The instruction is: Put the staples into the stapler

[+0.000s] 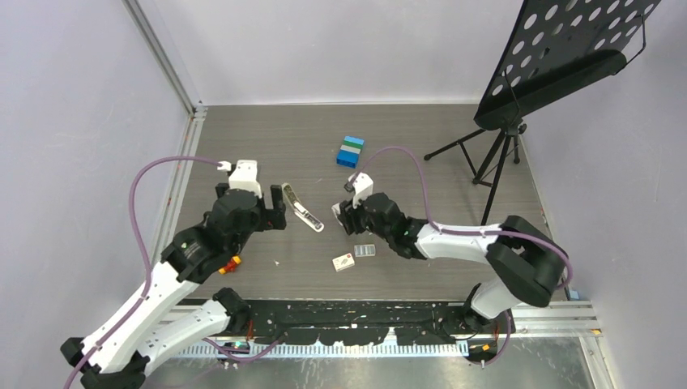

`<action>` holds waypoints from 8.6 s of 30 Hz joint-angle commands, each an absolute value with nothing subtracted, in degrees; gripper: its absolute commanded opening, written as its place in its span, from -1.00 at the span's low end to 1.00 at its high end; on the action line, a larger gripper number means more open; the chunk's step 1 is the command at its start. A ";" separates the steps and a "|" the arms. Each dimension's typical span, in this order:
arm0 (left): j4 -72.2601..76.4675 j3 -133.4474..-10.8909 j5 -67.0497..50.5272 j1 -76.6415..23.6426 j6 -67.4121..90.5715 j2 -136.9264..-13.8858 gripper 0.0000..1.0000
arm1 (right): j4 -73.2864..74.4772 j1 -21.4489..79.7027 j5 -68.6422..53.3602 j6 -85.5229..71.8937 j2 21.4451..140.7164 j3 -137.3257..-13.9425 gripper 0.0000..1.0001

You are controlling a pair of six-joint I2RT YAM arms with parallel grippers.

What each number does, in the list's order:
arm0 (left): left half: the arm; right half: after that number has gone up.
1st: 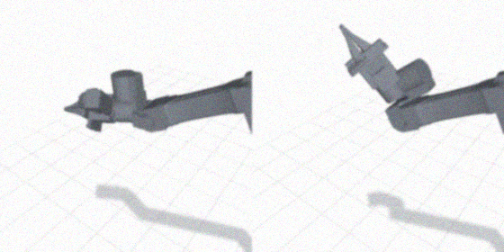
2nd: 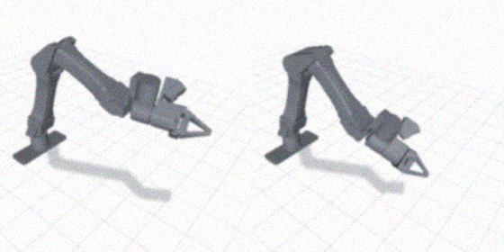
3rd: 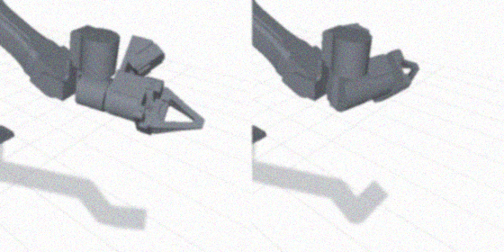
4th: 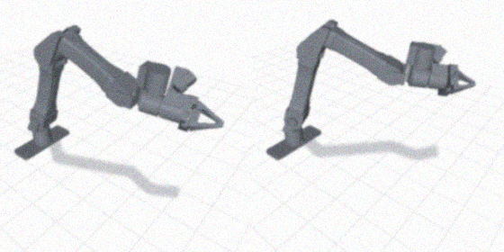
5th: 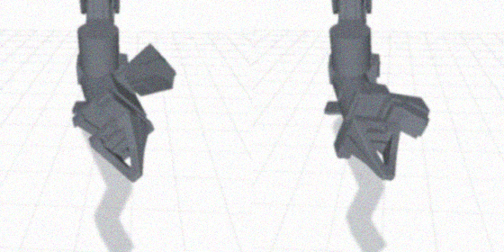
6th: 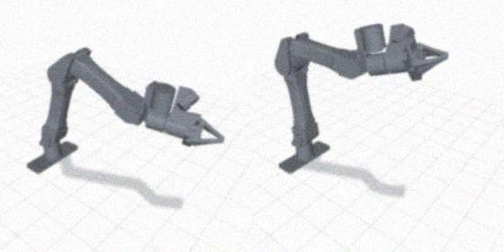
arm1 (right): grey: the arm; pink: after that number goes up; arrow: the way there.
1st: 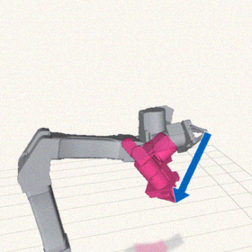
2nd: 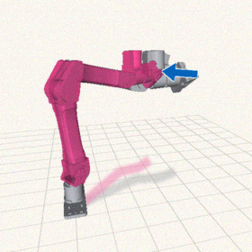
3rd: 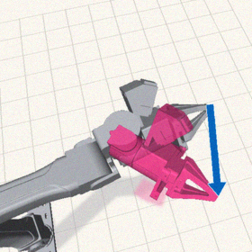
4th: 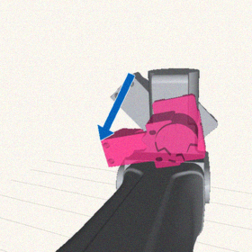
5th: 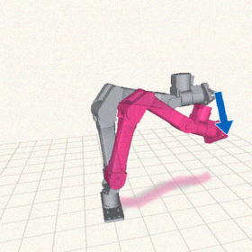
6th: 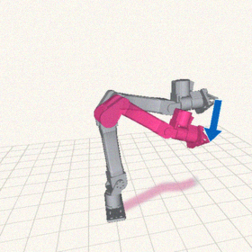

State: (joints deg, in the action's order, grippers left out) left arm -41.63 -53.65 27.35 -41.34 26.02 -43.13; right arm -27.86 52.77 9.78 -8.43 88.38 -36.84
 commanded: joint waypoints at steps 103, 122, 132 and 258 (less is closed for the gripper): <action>-43.60 -44.56 39.15 -41.22 12.23 -15.71 0.99 | 19.49 40.35 14.25 -10.56 97.24 -67.64 -0.80; -43.33 -44.47 38.76 -41.22 12.08 -15.82 0.99 | 18.38 34.76 10.74 -6.29 102.36 -67.01 -0.41; -43.34 -44.38 38.30 -41.22 12.04 -15.32 0.99 | 21.29 34.76 9.79 -9.34 96.79 -65.58 0.11; -42.57 -43.33 36.65 -41.22 12.17 -13.27 0.99 | 18.85 62.87 16.21 -34.15 95.24 -53.95 -0.18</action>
State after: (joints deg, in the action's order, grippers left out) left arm -45.65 -43.66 36.99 -41.34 12.82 -13.56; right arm 20.38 63.16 16.75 -34.13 95.13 -55.27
